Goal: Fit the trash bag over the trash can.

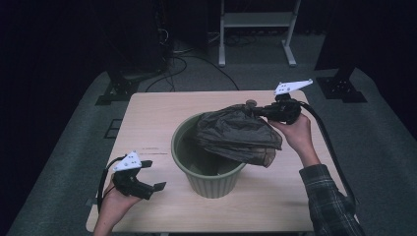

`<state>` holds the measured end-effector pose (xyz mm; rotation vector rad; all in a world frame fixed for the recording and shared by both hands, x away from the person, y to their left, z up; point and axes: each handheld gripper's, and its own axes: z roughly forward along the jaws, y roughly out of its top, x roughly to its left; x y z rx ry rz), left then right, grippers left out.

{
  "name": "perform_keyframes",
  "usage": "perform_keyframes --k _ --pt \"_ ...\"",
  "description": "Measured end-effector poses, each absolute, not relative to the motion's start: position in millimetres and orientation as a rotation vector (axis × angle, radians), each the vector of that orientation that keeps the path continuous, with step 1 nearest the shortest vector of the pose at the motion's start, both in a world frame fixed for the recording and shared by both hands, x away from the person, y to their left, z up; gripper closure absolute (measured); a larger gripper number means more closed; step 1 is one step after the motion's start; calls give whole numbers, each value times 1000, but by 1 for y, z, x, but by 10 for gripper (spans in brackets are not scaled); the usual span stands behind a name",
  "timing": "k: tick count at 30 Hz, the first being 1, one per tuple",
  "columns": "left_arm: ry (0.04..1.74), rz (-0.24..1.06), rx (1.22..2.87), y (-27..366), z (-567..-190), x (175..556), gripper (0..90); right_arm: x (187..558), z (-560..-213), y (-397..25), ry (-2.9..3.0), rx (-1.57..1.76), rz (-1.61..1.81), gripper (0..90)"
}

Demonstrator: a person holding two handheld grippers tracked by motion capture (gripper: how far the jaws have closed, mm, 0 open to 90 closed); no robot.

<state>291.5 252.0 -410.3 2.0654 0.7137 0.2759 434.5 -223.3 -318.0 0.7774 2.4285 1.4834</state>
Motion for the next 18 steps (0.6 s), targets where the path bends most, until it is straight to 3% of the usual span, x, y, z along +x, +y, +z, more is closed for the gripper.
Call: perform_keyframes --k 6,18 --pt "630 243 2048 246 -376 287 66 435 -315 -221 2435 769 1479 899" --pt "460 248 2028 218 -310 288 297 434 -314 -217 2445 762 1487 899"
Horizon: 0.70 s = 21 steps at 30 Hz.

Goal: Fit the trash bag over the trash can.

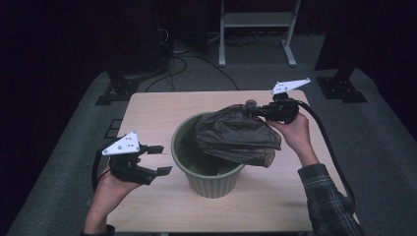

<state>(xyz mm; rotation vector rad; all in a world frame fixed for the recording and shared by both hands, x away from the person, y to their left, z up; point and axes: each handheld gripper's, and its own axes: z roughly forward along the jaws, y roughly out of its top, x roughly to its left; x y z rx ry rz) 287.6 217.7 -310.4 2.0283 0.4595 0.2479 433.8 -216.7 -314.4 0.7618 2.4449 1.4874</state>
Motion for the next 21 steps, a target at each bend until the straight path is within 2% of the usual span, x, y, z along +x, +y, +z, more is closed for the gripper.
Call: perform_keyframes --k 7,21 --pt "305 233 2034 174 -271 291 462 435 -316 -214 2454 764 1499 899" --pt "164 215 2084 97 -249 313 436 437 -316 -210 2463 762 1509 899"
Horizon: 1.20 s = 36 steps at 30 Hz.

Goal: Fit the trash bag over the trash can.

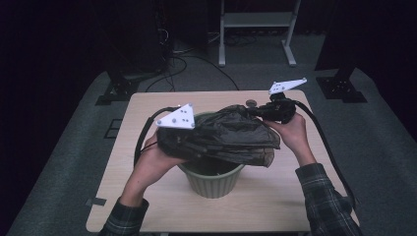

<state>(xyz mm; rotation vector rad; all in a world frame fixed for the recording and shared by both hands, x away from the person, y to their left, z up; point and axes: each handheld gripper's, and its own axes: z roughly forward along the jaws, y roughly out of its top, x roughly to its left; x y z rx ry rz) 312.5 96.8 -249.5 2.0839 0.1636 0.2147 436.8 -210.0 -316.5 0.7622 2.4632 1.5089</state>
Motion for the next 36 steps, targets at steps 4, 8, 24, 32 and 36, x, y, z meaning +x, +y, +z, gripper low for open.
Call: perform_keyframes --k 4,8,24,32,36 --pt "147 199 2116 77 -256 319 419 438 -318 -210 2470 766 1503 899" --pt "135 217 2177 57 -262 325 432 438 -318 -209 2470 765 1510 899" --pt "221 251 2306 41 -276 340 900 429 -316 -217 2454 764 1505 782" --pt "313 294 2261 55 -272 349 900 408 -312 -250 2412 787 1505 720" --pt "357 313 2244 59 -272 352 900 391 -312 -267 2400 792 1507 691"
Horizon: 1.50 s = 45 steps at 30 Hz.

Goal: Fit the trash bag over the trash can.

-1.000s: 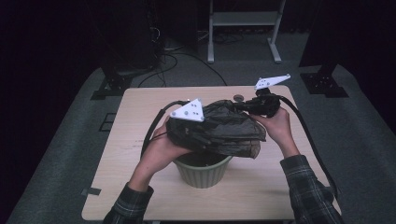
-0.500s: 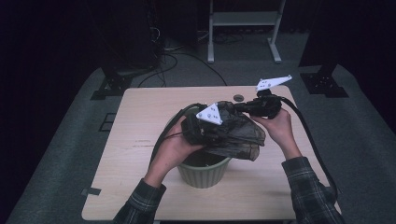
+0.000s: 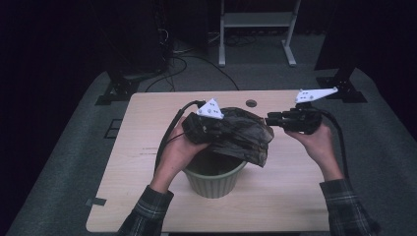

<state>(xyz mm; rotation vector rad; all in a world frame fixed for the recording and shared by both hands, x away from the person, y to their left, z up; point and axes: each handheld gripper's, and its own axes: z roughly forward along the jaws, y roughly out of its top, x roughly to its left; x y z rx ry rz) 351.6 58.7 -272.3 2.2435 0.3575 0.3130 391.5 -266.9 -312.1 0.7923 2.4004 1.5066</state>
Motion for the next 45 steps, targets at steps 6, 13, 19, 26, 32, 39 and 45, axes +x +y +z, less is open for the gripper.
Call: perform_keyframes --k 6,13,19,26,32,39,45 --pt "395 334 2227 57 -273 354 900 361 -317 -283 2398 790 1557 655" --pt "428 347 2218 54 -273 356 900 326 -324 -282 2435 732 1647 642" --pt "434 343 2207 53 -273 355 900 312 -335 -274 2496 701 1697 594" --pt "426 329 2206 53 -272 356 900 312 -347 -260 2541 690 1743 548" --pt "428 315 2173 59 -269 354 900 311 -345 -256 2512 647 1724 879" --pt "472 295 2078 97 -258 351 900 310 -338 -273 2463 668 1694 899" --pt "520 281 2006 141 -258 345 900 309 -333 -292 2417 700 1690 898"
